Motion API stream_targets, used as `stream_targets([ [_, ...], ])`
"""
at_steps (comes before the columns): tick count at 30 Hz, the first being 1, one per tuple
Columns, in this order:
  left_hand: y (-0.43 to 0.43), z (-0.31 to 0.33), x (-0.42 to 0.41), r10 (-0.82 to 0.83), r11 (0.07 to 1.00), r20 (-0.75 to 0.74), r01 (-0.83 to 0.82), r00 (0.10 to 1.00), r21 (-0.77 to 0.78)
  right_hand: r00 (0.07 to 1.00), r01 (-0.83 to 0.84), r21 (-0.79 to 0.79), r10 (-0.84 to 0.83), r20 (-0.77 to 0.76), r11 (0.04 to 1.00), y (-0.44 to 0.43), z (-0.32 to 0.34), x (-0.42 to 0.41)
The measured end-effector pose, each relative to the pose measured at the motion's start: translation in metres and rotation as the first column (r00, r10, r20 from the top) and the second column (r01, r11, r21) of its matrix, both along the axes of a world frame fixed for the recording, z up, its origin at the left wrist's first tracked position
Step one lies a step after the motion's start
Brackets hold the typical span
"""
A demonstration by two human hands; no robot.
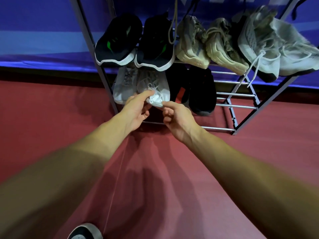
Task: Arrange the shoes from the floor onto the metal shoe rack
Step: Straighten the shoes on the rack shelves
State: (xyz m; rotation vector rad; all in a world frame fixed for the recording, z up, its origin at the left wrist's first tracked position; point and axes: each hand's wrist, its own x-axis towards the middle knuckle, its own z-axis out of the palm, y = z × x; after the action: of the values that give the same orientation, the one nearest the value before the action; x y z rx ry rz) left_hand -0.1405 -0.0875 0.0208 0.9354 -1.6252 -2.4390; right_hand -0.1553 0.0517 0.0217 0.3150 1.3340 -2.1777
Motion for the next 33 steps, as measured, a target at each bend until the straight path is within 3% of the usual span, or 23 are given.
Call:
stream_targets([
  [11,0.0,-0.012,0.0,0.076,0.996,0.012,-0.075,0.997,-0.05,0.991,-0.041,0.182,0.063,-0.118,0.982,-0.017,-0.014,-0.001],
  [17,-0.014,-0.017,-0.004,0.22,0.975,0.078,-0.216,0.972,-0.052,0.997,-0.038,0.284,0.057,-0.058,0.958,0.002,-0.017,-0.009],
  [23,0.0,-0.021,-0.004,0.129,0.992,0.077,-0.129,0.989,-0.013,0.998,-0.044,0.34,0.056,-0.025,0.939,0.012,-0.024,-0.01],
  [28,0.002,-0.023,-0.016,0.281,0.96,0.09,-0.277,0.956,-0.05,0.999,0.034,0.35,-0.041,0.014,0.936,0.018,-0.036,-0.008],
  [33,0.012,-0.021,-0.02,0.249,0.969,0.074,-0.247,0.966,-0.027,0.982,0.172,0.382,-0.19,0.009,0.908,0.034,-0.044,-0.017],
])
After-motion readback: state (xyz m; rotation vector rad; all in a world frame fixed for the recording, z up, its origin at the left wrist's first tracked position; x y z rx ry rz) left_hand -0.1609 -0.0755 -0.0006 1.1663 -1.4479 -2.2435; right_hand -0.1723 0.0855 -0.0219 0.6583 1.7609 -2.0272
